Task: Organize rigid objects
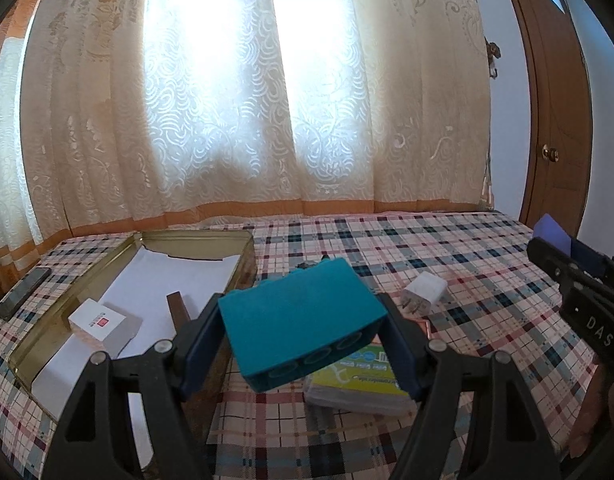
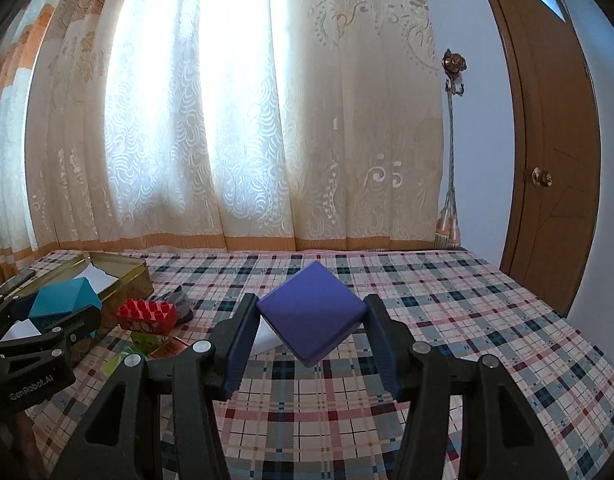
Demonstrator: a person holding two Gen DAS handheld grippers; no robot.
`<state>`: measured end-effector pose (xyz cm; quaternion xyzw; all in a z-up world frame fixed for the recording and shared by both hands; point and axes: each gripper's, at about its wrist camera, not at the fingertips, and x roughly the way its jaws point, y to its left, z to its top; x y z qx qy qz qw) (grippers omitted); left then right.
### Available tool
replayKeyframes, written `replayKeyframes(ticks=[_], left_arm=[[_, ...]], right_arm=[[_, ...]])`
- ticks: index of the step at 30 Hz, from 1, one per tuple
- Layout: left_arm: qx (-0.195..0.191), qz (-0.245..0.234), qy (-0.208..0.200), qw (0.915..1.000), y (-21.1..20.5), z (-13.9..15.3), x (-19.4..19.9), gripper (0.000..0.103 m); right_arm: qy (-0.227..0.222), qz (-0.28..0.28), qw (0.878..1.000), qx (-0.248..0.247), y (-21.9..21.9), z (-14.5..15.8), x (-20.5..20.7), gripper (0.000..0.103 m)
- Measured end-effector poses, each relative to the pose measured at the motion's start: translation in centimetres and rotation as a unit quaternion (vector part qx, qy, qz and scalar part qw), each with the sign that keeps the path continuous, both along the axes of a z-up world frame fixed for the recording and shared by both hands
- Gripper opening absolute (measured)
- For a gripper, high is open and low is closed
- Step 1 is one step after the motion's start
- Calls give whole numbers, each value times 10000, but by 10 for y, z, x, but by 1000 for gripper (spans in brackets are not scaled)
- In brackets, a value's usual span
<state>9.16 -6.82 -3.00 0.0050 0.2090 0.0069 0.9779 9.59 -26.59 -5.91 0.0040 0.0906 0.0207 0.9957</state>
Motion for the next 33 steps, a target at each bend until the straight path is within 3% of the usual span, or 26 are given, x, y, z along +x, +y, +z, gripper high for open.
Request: replayKeyframes(ticks=[33], left_arm=[[-152,358,-367,9986,32,3,-34,74]], right_arm=[[-122,420,9990,-27,40,-1,-19,56]])
